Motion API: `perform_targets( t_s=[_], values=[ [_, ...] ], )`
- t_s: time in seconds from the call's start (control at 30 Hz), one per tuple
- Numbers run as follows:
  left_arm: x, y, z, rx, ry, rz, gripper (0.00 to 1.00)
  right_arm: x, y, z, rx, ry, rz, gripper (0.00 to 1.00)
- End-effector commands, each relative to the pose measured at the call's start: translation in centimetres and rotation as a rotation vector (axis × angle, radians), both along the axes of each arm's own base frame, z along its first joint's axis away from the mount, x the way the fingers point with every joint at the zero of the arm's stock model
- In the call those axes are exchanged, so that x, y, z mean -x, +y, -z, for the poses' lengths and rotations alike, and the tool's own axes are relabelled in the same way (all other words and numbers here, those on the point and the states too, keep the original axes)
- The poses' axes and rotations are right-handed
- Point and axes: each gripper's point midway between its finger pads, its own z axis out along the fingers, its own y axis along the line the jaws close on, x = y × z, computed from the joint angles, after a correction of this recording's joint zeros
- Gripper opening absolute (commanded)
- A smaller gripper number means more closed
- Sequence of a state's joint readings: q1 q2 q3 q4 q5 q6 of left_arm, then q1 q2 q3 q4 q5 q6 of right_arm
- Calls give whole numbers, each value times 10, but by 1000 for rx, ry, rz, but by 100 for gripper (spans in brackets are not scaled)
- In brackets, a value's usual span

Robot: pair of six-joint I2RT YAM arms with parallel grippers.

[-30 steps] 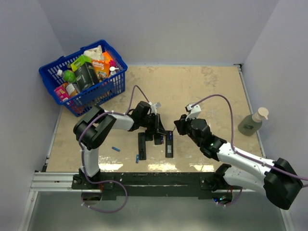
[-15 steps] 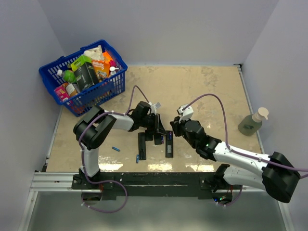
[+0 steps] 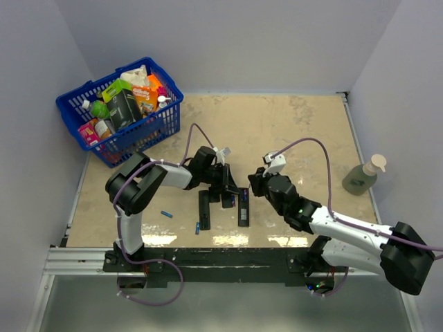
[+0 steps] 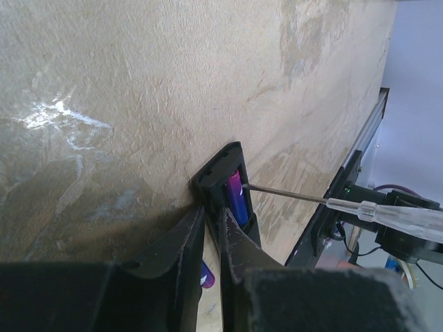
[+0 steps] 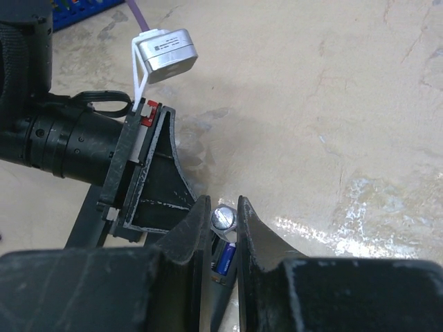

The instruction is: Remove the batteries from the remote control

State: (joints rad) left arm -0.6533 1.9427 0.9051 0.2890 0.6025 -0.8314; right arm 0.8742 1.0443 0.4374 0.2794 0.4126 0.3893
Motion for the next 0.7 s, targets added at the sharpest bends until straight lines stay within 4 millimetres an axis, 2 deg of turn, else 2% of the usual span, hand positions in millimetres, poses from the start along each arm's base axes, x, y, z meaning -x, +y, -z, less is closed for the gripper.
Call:
perform_targets(
  t_s=[0.0, 0.1, 0.23, 0.43, 0.6, 0.67],
  values=[
    [12, -7, 1, 7, -9, 21, 18, 34, 6, 44, -53, 210, -27, 0],
    [15, -7, 6, 2, 2, 27, 18, 30, 1, 40, -103, 191, 7, 0],
    [14, -7, 1, 10, -3, 25, 18, 30, 11, 28, -159, 171, -32, 0],
    [14, -10, -2, 15, -2, 21, 19, 32, 21, 19, -96, 102, -151, 0],
    [15, -12, -6, 24, -2, 24, 19, 30, 22, 39, 56, 146, -173, 0],
    [15, -12, -7, 26, -7, 27, 19, 32, 27, 39, 94, 151, -186, 0]
  ],
)
